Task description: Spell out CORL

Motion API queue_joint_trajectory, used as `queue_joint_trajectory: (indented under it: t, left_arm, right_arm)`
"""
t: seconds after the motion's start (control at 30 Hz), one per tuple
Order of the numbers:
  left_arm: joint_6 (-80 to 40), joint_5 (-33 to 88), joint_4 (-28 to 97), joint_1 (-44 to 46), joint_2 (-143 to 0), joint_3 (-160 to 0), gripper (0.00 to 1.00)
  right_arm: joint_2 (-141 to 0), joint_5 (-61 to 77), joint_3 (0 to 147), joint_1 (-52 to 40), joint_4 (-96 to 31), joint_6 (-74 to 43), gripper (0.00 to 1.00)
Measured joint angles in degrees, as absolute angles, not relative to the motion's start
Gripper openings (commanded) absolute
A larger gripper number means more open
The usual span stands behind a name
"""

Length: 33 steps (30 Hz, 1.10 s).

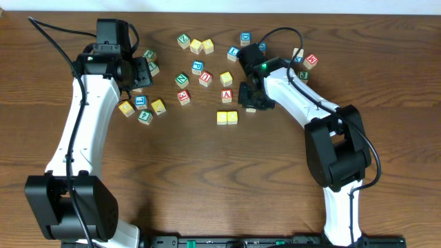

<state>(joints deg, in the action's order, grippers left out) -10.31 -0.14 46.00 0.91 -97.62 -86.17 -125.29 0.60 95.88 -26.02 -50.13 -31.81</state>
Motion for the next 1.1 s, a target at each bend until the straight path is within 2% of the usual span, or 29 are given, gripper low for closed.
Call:
queue_joint_trajectory:
  t: [0.4,0.67,0.83,1.1]
  left_arm:
    - [-10.3,-0.1,46.0,0.9,-97.6,-86.2,0.61]
    - [-10.3,-0.1,46.0,0.9,-97.6,-86.2,0.61]
    - [-10.3,-0.1,46.0,0.9,-97.6,-86.2,0.61]
    - [-10.3,-0.1,46.0,0.9,-97.6,-86.2,0.61]
  right_arm:
    - [-125.3,7.9,95.9,-26.3,-55.0,-23.4,0.29]
    - [-125.3,8.6,95.9,-27.1,-55.6,-22.1,0.32]
    - [-125.3,8.6,95.9,-27.4,-55.2,-21.8,0.37]
    - [-125.3,8.6,95.8,-27.6,-53.7,-21.8,0.37]
